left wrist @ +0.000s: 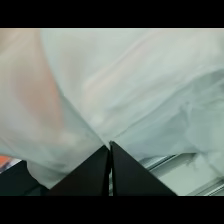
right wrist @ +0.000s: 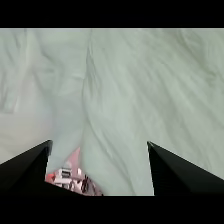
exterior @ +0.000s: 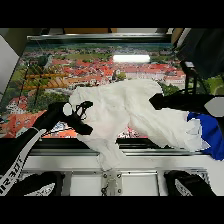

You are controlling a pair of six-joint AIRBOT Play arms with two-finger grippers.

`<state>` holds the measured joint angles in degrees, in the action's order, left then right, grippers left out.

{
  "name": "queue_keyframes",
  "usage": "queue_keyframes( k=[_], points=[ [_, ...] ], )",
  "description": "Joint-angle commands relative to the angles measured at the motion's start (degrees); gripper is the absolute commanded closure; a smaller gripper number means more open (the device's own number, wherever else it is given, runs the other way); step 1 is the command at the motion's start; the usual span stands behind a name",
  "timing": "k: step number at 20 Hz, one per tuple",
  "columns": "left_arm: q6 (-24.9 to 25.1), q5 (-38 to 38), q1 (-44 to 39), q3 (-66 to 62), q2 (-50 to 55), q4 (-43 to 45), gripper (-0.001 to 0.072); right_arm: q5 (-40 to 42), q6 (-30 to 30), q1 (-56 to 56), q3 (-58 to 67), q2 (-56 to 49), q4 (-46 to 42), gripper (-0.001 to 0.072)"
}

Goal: Fold the clothes and pants, and hang the long-sleeved shirts on hangers.

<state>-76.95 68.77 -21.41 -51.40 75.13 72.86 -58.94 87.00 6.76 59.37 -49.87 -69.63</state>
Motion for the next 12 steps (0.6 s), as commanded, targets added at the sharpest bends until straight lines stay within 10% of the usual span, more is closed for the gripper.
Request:
queue_keyframes(
  k=[1, 7, 12],
  points=[
    [-1.31, -2.19, -7.74, -9.75, -0.09, -9.92, 0.0697, 6.99, 0.04, -4.72, 3.23, 3.5, -0.22, 0.0052],
    [-4.17, -22.84, -20.46, -34.6, 5.01, -21.7, 0.0697, 11.15, 0.07, -21.88, 10.84, 10.47, -0.17, 0.0054],
    [-4.31, -21.86, -28.28, -49.99, 17.46, -21.38, 0.0696, 10.84, 0.04, -27.91, 10.84, 12.26, -0.2, 0.0053]
  ],
)
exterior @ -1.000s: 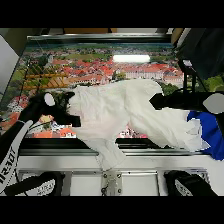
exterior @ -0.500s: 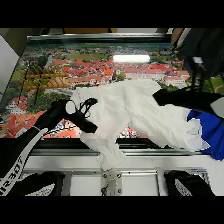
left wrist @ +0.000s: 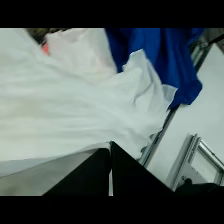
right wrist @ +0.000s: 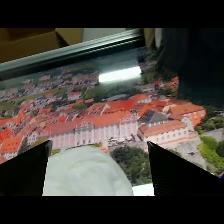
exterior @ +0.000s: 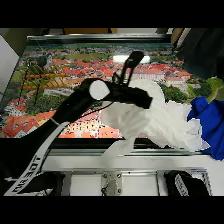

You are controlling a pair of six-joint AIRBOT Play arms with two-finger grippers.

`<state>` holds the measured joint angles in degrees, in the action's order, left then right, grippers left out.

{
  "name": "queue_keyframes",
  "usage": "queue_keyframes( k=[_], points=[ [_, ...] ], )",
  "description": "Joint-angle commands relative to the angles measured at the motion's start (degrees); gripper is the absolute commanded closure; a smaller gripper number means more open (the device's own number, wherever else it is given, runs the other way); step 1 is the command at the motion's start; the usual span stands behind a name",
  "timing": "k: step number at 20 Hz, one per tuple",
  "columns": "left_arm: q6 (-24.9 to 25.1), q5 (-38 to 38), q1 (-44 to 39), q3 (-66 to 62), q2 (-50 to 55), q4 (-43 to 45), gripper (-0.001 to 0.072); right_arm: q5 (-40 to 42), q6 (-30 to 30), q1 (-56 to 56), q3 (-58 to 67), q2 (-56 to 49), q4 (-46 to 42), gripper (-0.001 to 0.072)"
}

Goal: Fold the clothes and pants, and hang the long-sleeved shirts on hangers.

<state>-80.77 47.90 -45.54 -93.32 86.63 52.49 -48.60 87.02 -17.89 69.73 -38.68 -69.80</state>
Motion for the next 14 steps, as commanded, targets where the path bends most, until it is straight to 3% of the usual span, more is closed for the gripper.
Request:
queue_keyframes(
  k=[1, 2, 3, 5, 8, 10, 14],
  points=[
    [-0.5, 1.42, -4.48, -9.75, 8.13, -1.01, 0.0541, 0.33, 0.02, -3.23, 0.48, 1.03, -0.02, 0.0053],
    [-1.25, 4.02, -4.31, -11.02, 9.68, -0.96, 0.0196, 0.02, 0.02, -3.19, 0.44, 1.03, 0.0, 0.0053],
    [-2.73, 6.8, -3.41, -11.82, 10.47, -0.92, 0.0131, -0.33, 0.0, -3.19, 0.44, 1.03, -0.02, 0.0053],
    [-5.9, 12.0, -0.26, -12.13, 10.08, 2.62, 0.0131, -0.85, 0.0, -3.19, 0.44, 1.03, -0.02, 0.0054],
    [-19.08, 16.5, 2.49, -6.73, 5.51, 25.77, 0.0131, -2.75, 0.02, -3.19, 0.44, 1.03, -0.02, 0.0053],
    [-25.86, 17.46, 2.69, 0.15, 2.64, 36.63, 0.0131, -3.52, 0.02, -3.1, 0.24, 0.85, 0.02, 0.0053],
    [-28.79, 11.8, -1.84, 12.24, 2.62, 37.51, 0.0131, -5.57, 0.04, -3.1, -0.26, 0.28, 0.24, 0.0053]
  ],
)
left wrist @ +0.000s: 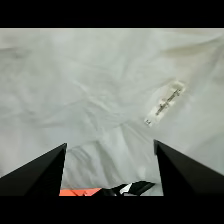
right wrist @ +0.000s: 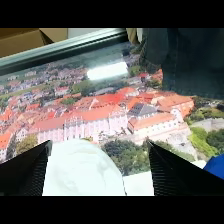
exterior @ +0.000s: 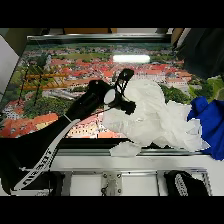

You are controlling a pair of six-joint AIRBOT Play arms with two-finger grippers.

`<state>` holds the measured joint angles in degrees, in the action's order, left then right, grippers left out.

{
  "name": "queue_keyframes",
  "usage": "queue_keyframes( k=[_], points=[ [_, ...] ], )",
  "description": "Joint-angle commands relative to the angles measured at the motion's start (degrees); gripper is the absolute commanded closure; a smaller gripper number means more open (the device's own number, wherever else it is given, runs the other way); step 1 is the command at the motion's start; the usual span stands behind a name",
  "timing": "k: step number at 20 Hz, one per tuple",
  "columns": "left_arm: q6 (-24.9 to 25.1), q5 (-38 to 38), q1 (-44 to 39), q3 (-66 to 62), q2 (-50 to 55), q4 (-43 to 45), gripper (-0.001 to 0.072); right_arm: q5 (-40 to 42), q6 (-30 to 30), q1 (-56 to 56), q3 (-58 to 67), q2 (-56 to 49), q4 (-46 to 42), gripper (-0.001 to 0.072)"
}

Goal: Fold the clothes and pants, and hang the long-sleeved shirts on hangers.

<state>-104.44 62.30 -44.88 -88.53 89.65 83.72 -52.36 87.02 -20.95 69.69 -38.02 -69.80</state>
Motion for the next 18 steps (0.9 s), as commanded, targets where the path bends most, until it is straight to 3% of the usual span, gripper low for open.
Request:
queue_keyframes(
  k=[1, 5, 9, 18],
  points=[
    [-5.14, -4.22, -4.57, 8.83, 0.48, 6.27, 0.0131, -2.47, 0.04, -0.02, -0.22, -0.55, 0.24, 0.0053],
    [-7.54, -5.86, -10.71, 9.94, 4.61, 11.41, 0.0131, -3.69, 0.02, -0.02, -0.24, -0.57, 0.22, 0.0053],
    [-12.02, -3.54, -11.21, 9.94, 5.73, 18.75, 0.0132, -3.76, 0.02, -0.02, -0.24, -0.57, 0.26, 0.0053],
    [-12.63, -3.1, -12.96, 10.12, 6.34, 18.08, 0.0132, -5.18, 0.04, -0.02, -0.79, -0.57, 0.26, 0.0053]
  ],
)
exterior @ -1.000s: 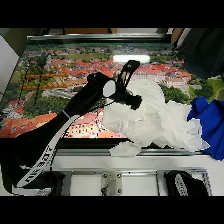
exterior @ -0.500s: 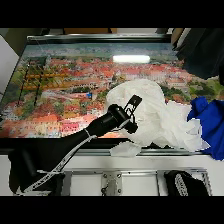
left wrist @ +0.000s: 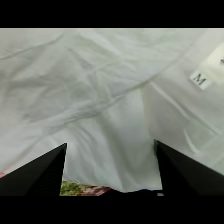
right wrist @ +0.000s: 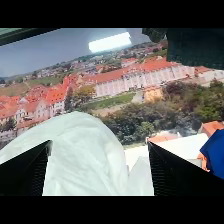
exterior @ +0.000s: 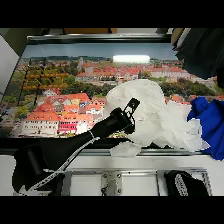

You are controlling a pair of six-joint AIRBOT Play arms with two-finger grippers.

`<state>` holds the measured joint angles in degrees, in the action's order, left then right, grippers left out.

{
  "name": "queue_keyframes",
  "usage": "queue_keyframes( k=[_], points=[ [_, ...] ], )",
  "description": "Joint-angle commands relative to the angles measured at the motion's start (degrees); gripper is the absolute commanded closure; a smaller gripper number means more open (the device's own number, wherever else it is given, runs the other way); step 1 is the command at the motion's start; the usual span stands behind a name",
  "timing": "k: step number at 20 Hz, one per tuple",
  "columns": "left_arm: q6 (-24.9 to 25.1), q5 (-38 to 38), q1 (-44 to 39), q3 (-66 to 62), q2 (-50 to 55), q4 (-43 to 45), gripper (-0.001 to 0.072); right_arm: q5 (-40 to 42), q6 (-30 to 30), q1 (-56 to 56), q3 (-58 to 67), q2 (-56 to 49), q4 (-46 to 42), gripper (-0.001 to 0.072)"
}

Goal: Fold the clothes and pants, and hang the long-sleeved shirts on hangers.

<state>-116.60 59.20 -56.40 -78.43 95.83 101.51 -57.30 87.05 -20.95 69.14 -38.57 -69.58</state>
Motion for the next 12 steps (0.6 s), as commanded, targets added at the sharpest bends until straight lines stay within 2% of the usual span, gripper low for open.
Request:
queue_keyframes(
  k=[1, 5, 6, 7, 9, 10, 11, 12],
  points=[
    [-0.48, -0.46, -2.08, 0.04, 0.2, 0.31, 0.0131, -0.28, 0.02, -0.02, -0.37, -0.02, 0.02, 0.0053],
    [-0.46, -1.09, -2.8, 0.07, 0.37, 0.59, 0.0132, -2.29, 0.0, -0.02, -0.39, -0.02, 0.02, 0.0053],
    [-0.46, -0.44, -2.25, 0.09, 0.44, 0.96, 0.018, -2.64, 0.0, -0.02, -0.39, -0.02, 0.02, 0.0053],
    [-0.46, 0.42, -1.57, 0.09, 0.48, 0.9, 0.0311, -3.04, 0.0, -0.02, -0.39, -0.02, 0.0, 0.0053],
    [-0.66, 1.95, 0.33, 0.17, 0.48, 0.85, 0.0412, -3.78, -0.02, 0.02, -0.44, -0.04, 0.0, 0.0053],
    [-0.7, 2.36, 1.2, 0.2, 0.48, 0.74, 0.0578, -4.04, -0.02, 0.46, -0.76, -0.02, -0.07, 0.0053],
    [-0.7, 2.32, 2.01, 0.2, 0.48, 0.44, 0.0697, -4.33, -0.02, 1.36, -1.38, -0.04, -0.26, 0.0053],
    [-0.72, 2.34, 2.54, 0.15, 0.46, 0.39, 0.0697, -4.35, -0.02, 2.91, -2.49, -0.04, -0.24, 0.0054]
  ],
)
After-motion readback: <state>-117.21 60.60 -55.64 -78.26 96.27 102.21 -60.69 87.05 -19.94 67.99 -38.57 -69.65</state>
